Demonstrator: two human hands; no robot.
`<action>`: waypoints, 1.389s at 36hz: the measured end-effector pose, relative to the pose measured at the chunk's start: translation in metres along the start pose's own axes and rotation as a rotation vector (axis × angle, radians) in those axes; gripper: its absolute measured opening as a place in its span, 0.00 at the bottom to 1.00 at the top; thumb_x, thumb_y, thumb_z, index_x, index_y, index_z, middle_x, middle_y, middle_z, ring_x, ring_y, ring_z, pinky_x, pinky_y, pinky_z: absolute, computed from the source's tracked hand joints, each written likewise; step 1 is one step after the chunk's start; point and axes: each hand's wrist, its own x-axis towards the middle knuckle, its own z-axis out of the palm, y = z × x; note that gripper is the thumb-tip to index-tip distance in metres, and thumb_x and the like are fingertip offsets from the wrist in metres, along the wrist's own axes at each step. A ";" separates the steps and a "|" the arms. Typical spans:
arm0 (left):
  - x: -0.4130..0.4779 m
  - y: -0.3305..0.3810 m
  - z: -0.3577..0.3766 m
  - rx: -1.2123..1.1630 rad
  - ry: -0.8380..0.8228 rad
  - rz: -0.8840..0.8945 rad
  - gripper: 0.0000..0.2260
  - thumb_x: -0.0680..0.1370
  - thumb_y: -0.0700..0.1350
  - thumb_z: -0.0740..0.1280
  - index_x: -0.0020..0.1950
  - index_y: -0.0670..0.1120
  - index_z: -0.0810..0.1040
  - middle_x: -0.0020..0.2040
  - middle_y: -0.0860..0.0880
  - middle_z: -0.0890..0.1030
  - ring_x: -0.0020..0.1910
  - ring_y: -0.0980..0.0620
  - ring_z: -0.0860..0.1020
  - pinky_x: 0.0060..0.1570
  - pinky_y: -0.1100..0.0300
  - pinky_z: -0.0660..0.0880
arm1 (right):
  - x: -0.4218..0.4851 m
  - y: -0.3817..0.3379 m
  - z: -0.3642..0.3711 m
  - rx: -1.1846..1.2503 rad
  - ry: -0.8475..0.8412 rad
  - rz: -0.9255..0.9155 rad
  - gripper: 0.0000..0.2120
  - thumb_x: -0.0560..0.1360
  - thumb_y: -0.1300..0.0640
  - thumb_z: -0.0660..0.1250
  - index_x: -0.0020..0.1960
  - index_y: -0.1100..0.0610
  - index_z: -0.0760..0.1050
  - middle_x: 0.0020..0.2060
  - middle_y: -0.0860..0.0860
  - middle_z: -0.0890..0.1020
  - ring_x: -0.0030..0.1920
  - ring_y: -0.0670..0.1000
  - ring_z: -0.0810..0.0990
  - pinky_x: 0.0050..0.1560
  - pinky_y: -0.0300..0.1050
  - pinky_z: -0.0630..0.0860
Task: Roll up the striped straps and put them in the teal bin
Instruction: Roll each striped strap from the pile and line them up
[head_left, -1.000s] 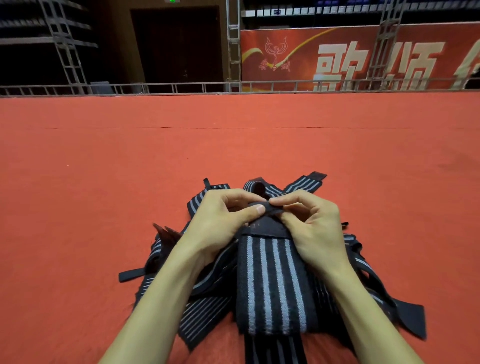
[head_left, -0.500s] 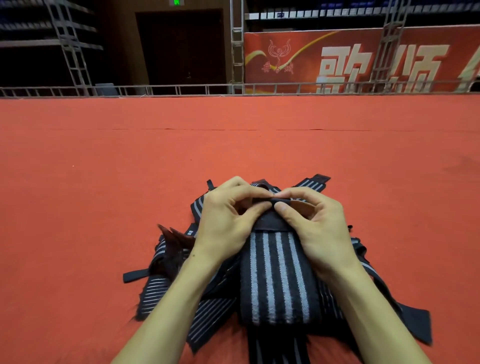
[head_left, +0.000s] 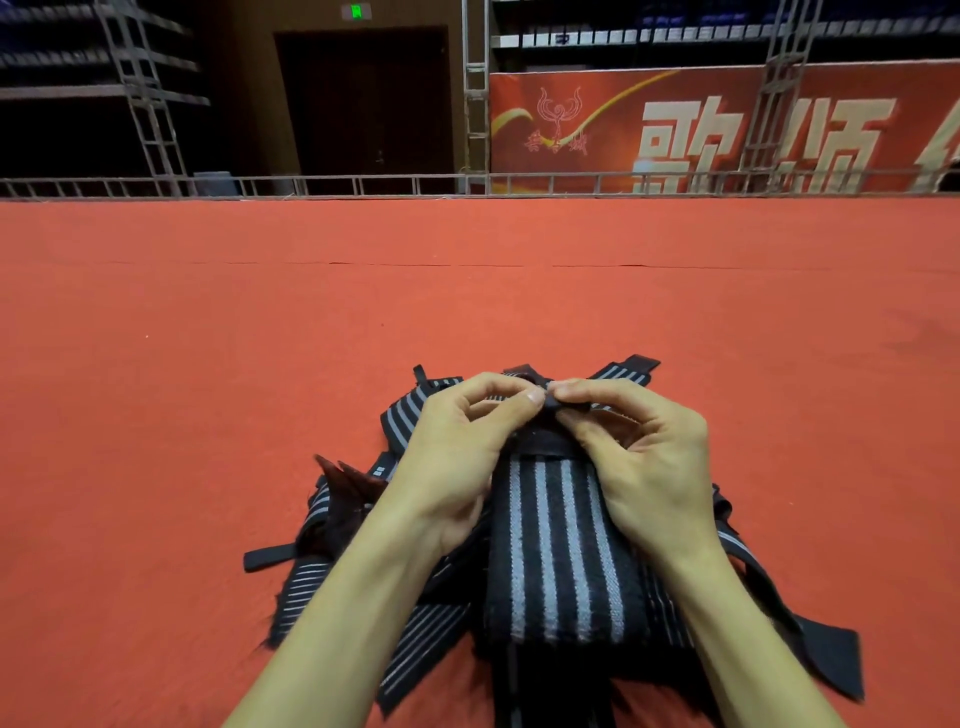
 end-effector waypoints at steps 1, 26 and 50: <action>0.000 0.000 0.000 -0.019 0.012 0.010 0.06 0.77 0.38 0.69 0.41 0.45 0.83 0.41 0.44 0.84 0.40 0.51 0.83 0.42 0.57 0.78 | 0.000 0.000 0.001 0.001 -0.003 0.007 0.14 0.73 0.72 0.70 0.44 0.53 0.82 0.45 0.45 0.86 0.47 0.44 0.85 0.51 0.36 0.78; 0.005 -0.008 -0.005 0.334 -0.007 0.658 0.11 0.70 0.34 0.73 0.45 0.50 0.83 0.47 0.53 0.83 0.52 0.51 0.81 0.54 0.63 0.74 | 0.002 -0.021 0.001 0.240 -0.048 0.380 0.09 0.69 0.51 0.70 0.46 0.54 0.81 0.41 0.56 0.85 0.43 0.55 0.83 0.48 0.55 0.80; -0.001 0.007 -0.014 0.193 -0.136 0.209 0.12 0.75 0.37 0.72 0.55 0.50 0.81 0.51 0.44 0.84 0.47 0.48 0.84 0.44 0.55 0.80 | 0.004 -0.013 -0.007 0.186 -0.073 0.226 0.13 0.70 0.67 0.74 0.49 0.52 0.81 0.50 0.52 0.85 0.51 0.53 0.84 0.52 0.49 0.80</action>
